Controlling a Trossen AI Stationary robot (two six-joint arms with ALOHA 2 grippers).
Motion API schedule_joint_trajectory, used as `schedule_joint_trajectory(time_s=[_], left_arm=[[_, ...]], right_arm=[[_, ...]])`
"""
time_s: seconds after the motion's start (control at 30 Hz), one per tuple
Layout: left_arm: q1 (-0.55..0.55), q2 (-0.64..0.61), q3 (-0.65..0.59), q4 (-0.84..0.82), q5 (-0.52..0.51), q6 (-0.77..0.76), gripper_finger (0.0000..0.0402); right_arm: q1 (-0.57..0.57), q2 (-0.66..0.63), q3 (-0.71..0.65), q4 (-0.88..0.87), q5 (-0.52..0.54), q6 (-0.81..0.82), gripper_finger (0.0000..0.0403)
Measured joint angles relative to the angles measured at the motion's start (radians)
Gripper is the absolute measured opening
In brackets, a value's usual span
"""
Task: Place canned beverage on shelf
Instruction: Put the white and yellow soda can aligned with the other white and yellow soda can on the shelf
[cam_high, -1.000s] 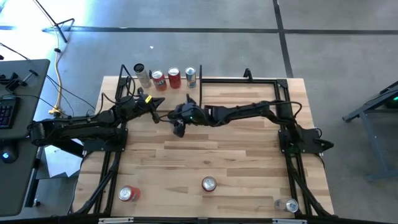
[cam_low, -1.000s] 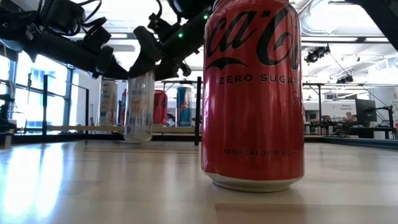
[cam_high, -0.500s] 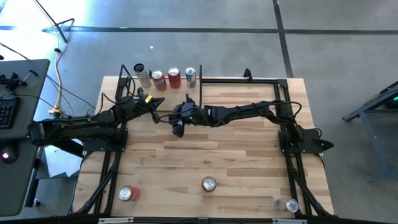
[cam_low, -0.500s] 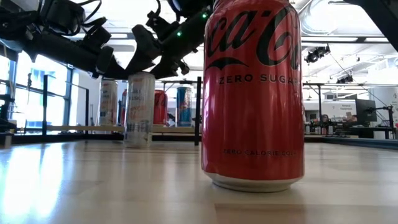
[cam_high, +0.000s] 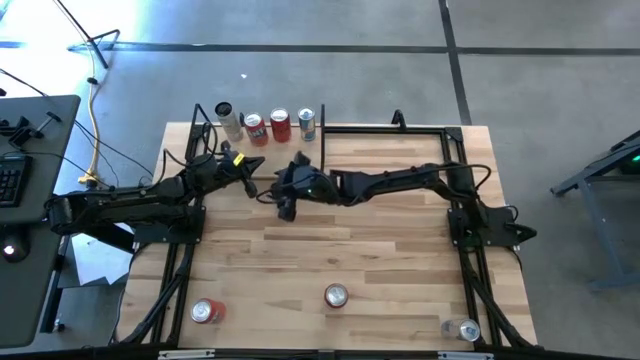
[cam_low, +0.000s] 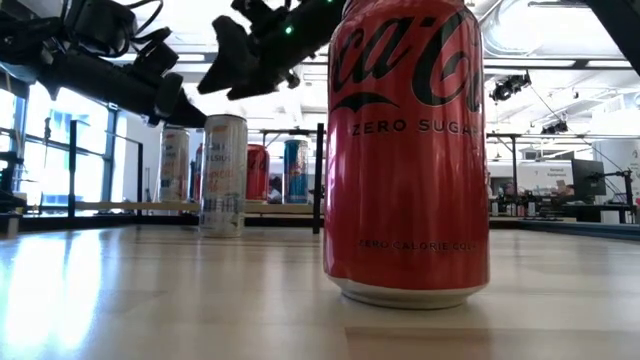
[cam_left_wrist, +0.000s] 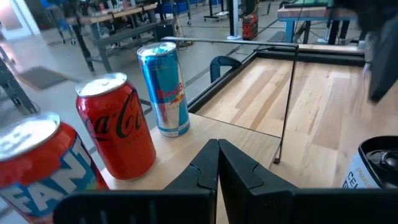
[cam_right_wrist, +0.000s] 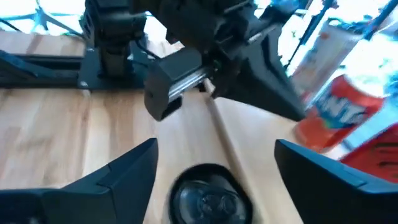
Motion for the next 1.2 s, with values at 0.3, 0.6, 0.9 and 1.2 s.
schedule_joint_trajectory(time_s=[0.3,0.6,0.9,1.2], left_arm=[[0.007,0.000,0.000,0.008,0.011,0.005,0.0000],[0.006,0.014,0.221,-0.368,0.228,0.060,0.0000],[-0.016,0.182,0.650,-0.948,0.257,-0.075,0.0053],[-0.131,0.490,0.952,-1.312,0.254,-0.159,0.0244]], right_arm=[[0.067,-0.108,-0.055,-0.058,0.078,-0.178,0.0114],[0.123,-0.430,-0.607,0.349,0.132,-0.192,0.0030],[0.185,-0.718,-0.968,0.622,0.130,-0.225,0.0006],[0.212,-0.770,-1.044,0.687,0.129,-0.224,0.0000]])
